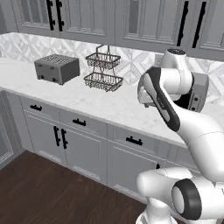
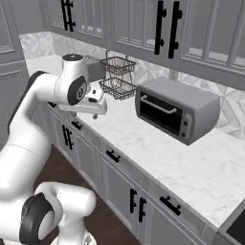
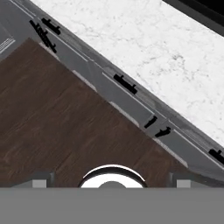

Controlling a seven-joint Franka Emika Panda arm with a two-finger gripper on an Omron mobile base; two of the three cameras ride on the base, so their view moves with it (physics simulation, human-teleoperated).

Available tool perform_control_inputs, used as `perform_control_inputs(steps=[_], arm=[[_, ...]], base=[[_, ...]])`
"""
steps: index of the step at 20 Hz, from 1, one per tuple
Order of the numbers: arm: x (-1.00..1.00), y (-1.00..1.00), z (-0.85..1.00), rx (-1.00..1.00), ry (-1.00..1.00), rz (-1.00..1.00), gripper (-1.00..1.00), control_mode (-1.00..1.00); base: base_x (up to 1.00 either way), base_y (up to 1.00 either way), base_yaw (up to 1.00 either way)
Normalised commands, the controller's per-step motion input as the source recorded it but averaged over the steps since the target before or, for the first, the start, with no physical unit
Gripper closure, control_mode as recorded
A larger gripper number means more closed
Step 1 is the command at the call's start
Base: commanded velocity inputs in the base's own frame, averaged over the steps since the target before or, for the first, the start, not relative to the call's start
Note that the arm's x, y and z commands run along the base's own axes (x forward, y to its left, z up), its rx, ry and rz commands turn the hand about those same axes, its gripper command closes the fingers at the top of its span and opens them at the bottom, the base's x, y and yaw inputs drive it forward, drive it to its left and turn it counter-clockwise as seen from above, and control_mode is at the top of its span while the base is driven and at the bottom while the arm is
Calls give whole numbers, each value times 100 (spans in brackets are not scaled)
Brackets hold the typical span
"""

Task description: Take a straw from the drawer in front and place it inside the glass cup on the dining counter.

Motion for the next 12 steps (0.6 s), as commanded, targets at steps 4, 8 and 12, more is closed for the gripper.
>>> perform_control_inputs(steps=[4,8,12], arm=[[0,0,0,0,0,0,-100,100],[0,0,0,0,0,0,-100,100],[0,0,0,0,0,0,-100,100]], base=[[-11,-91,60],[-19,-91,46],[-11,-81,40]])
